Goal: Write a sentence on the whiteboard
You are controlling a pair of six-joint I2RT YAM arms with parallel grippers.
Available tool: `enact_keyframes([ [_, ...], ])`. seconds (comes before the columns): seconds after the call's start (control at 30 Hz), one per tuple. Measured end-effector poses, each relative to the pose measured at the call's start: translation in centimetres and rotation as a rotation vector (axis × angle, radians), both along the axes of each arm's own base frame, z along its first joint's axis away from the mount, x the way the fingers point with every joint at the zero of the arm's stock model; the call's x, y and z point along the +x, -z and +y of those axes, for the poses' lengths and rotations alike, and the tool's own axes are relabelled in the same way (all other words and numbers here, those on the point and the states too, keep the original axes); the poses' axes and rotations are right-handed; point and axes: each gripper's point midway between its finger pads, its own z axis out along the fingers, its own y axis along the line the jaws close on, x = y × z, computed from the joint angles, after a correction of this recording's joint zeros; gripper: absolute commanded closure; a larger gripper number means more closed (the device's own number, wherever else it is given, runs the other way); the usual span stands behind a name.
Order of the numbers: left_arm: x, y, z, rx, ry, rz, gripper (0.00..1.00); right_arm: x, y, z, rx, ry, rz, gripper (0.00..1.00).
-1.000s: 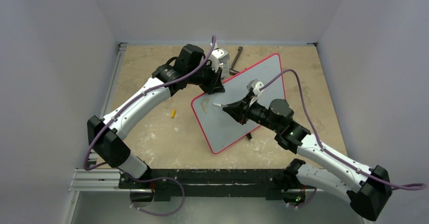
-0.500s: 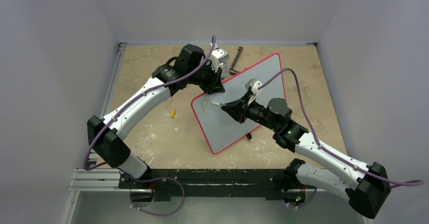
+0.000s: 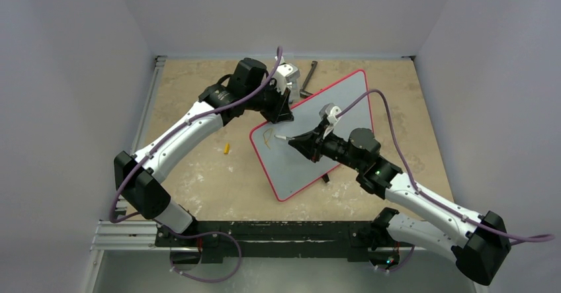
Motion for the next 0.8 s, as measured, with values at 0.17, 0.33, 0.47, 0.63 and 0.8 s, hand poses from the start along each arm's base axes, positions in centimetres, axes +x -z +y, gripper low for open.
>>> enact_keyframes([
  [0.17,0.0,0.0,0.0,0.000,0.000,0.000,1.00,-0.4,0.8,-0.2,-0.020,-0.007,0.016,1.00],
  [0.33,0.0,0.0,0.0,0.000,0.000,0.000,1.00,-0.6,1.6,-1.0,-0.041,0.015,0.030,1.00],
  [0.47,0.0,0.0,0.0,0.000,0.000,0.000,1.00,-0.4,1.8,-1.4,-0.049,0.043,0.035,1.00],
  [0.63,0.0,0.0,0.0,0.000,0.000,-0.001,1.00,-0.2,1.7,-1.5,-0.048,0.056,0.034,1.00],
  [0.8,0.0,0.0,0.0,0.001,-0.001,0.000,1.00,0.4,0.6,-1.5,-0.034,0.079,0.019,1.00],
])
